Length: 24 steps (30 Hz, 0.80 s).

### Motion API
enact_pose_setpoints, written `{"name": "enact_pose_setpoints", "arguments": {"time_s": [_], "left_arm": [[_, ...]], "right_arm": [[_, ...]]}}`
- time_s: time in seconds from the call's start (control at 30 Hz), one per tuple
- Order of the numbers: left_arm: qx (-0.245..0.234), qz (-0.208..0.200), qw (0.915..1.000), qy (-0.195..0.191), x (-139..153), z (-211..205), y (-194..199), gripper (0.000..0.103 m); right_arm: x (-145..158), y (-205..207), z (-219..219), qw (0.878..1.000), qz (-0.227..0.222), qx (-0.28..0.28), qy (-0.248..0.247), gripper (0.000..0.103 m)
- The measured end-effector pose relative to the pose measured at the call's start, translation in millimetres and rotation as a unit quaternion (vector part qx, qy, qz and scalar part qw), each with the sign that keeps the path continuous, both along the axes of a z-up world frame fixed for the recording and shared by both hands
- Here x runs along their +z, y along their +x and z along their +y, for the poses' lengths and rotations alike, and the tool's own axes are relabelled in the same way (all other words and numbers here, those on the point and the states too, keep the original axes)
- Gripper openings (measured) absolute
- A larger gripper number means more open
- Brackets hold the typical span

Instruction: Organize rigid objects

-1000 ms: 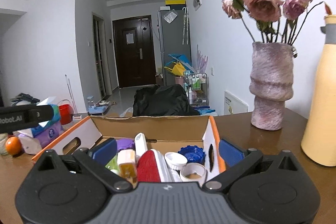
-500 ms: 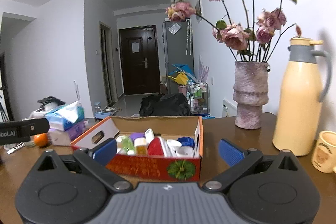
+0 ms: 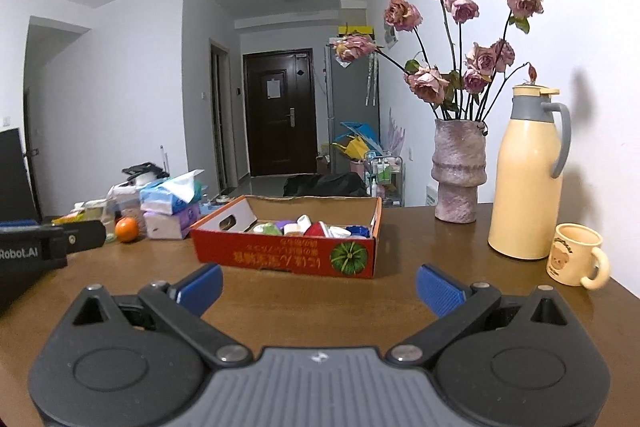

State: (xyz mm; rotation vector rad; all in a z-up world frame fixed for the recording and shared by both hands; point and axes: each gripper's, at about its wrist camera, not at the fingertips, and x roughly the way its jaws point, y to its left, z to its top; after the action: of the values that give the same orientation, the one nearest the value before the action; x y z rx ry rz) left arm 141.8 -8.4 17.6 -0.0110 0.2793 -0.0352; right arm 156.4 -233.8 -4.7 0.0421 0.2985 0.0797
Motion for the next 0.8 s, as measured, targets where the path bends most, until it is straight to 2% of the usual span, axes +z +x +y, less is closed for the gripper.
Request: {"name": "enact_pose_setpoints", "arguments": {"time_s": [0.33, 0.8], "left_arm": [[0.001, -0.003, 1.0000, -0.004, -2, 2, -33, 0.103], [-0.001, -0.009, 0.9999, -0.006, -1, 4, -45, 0.103]], "right_arm": [[0, -33, 2, 1.000, -0.006, 0.004, 0.000, 0.103], [4, -51, 3, 1.000, -0.016, 0.003, 0.000, 0.103]]}}
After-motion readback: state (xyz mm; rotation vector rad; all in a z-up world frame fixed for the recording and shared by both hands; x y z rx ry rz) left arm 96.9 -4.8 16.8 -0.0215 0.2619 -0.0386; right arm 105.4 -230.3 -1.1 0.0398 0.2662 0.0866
